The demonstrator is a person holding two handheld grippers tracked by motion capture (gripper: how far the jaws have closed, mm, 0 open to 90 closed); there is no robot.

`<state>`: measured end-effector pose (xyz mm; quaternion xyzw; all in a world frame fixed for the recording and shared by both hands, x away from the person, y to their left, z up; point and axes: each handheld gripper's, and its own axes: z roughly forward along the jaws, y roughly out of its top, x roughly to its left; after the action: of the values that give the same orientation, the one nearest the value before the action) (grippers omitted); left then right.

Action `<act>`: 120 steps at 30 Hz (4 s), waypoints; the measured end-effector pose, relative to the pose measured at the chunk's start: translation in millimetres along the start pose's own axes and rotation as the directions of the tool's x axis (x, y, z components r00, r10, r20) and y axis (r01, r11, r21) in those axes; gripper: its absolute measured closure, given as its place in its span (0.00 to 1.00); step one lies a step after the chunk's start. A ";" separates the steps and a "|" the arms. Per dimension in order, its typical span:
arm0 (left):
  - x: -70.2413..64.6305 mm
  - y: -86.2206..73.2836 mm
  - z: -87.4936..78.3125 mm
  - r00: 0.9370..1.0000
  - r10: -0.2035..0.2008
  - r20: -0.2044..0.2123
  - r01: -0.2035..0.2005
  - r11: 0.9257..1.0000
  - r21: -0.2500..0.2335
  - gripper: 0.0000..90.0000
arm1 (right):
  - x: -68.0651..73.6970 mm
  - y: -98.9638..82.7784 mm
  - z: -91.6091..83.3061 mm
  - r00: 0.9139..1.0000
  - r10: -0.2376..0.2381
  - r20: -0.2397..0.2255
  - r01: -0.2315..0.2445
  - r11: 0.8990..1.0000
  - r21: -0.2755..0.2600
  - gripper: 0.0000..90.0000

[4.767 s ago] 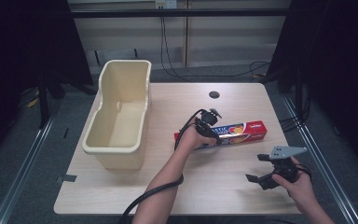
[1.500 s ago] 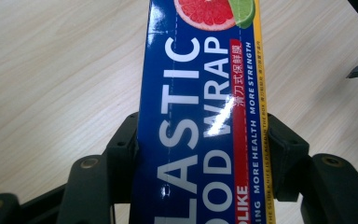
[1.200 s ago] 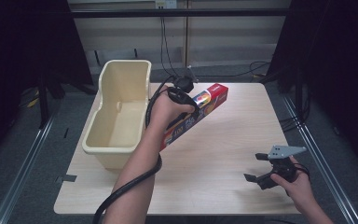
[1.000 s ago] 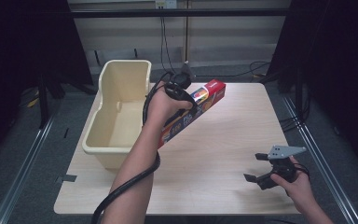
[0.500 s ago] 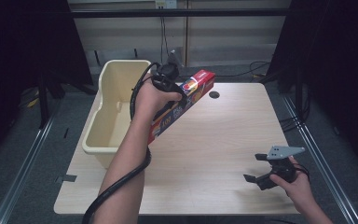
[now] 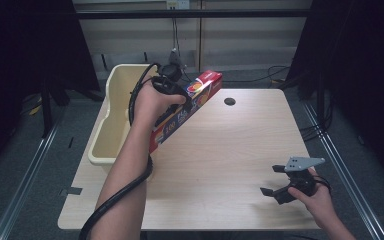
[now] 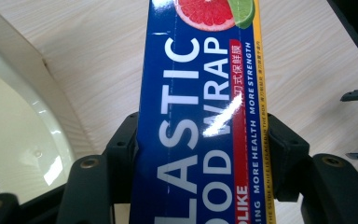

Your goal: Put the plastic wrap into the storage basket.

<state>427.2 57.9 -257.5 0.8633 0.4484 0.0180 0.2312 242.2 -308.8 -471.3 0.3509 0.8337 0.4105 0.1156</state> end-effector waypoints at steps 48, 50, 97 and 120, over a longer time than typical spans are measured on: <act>53.8 -38.2 -74.8 0.980 -0.176 -0.089 0.170 0.983 -0.070 0.46 | 4.0 -0.5 4.0 1.000 -0.006 -0.002 0.006 1.000 0.011 0.04; 56.6 -41.2 -78.4 0.977 -0.190 -0.092 0.183 0.980 -0.079 0.46 | 4.3 -0.4 3.8 1.000 -0.002 0.000 0.002 1.000 0.013 0.04; 89.0 -78.6 -86.6 0.885 -0.416 -0.207 0.395 0.909 -0.135 0.46 | 4.3 2.2 5.8 1.000 -0.006 -0.017 0.006 1.000 0.012 0.04; 93.5 -80.4 -61.3 0.856 -0.453 -0.250 0.429 0.891 -0.146 0.45 | 4.2 2.2 5.9 1.000 -0.013 -0.020 0.013 1.000 0.008 0.04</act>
<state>406.9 194.1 -252.7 0.7156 0.6610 0.1041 0.2003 243.1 -301.5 -473.0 0.3420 0.8387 0.4097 0.1084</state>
